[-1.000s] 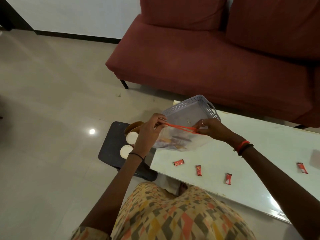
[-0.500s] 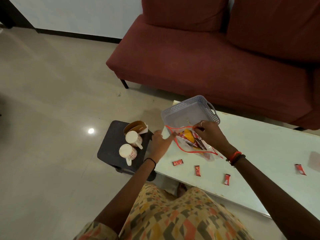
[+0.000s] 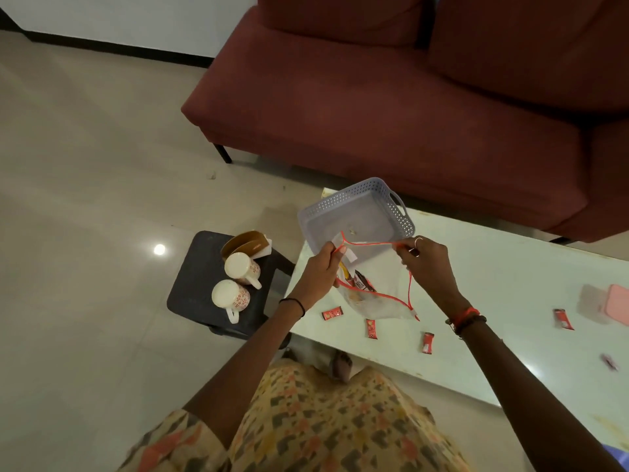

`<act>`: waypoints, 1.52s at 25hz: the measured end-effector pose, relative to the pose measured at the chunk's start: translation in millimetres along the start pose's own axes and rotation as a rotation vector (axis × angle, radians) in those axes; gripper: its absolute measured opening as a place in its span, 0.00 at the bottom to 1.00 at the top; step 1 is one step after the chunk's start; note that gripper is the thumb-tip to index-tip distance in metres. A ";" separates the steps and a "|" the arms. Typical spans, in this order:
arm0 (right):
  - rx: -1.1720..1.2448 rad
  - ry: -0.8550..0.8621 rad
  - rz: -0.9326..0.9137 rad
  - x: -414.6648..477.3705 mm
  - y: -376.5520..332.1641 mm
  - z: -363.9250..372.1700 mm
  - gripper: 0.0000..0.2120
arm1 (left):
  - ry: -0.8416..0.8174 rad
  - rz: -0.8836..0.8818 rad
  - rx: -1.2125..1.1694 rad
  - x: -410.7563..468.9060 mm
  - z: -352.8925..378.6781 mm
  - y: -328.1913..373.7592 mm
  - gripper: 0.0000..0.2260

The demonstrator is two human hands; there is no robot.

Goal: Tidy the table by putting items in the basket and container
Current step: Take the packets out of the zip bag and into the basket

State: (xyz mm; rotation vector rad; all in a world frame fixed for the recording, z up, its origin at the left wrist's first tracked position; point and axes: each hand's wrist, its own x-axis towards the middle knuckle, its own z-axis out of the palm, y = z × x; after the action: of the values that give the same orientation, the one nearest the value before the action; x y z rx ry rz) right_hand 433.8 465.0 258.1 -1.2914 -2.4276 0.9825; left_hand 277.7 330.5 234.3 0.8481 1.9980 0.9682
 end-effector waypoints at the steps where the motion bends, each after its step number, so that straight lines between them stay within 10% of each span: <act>1: -0.008 -0.012 0.016 -2.2 -1.0 2.4 0.10 | -0.002 0.038 0.033 1.9 -0.8 0.1 0.10; 5: -0.047 0.074 -0.056 -11.9 -24.3 25.5 0.07 | -0.002 0.101 0.163 11.9 -3.4 -6.2 0.09; 12: -0.158 -0.607 0.191 7.7 -21.1 133.1 0.13 | 0.027 0.115 0.254 27.1 -4.7 -27.4 0.13; 26: -0.473 -0.448 0.299 65.6 -10.4 196.1 0.13 | 0.031 0.120 0.063 65.9 -26.8 -33.5 0.08; 38: -0.164 -0.203 0.198 68.9 -93.0 28.8 0.14 | 0.080 0.151 0.163 130.2 -75.3 -17.0 0.12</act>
State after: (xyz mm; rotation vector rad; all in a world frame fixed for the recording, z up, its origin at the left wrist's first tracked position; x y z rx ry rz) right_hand 318.8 470.7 289.2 -1.5837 -2.6185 1.0272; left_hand 145.6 400.2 209.7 1.0781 2.1275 0.9444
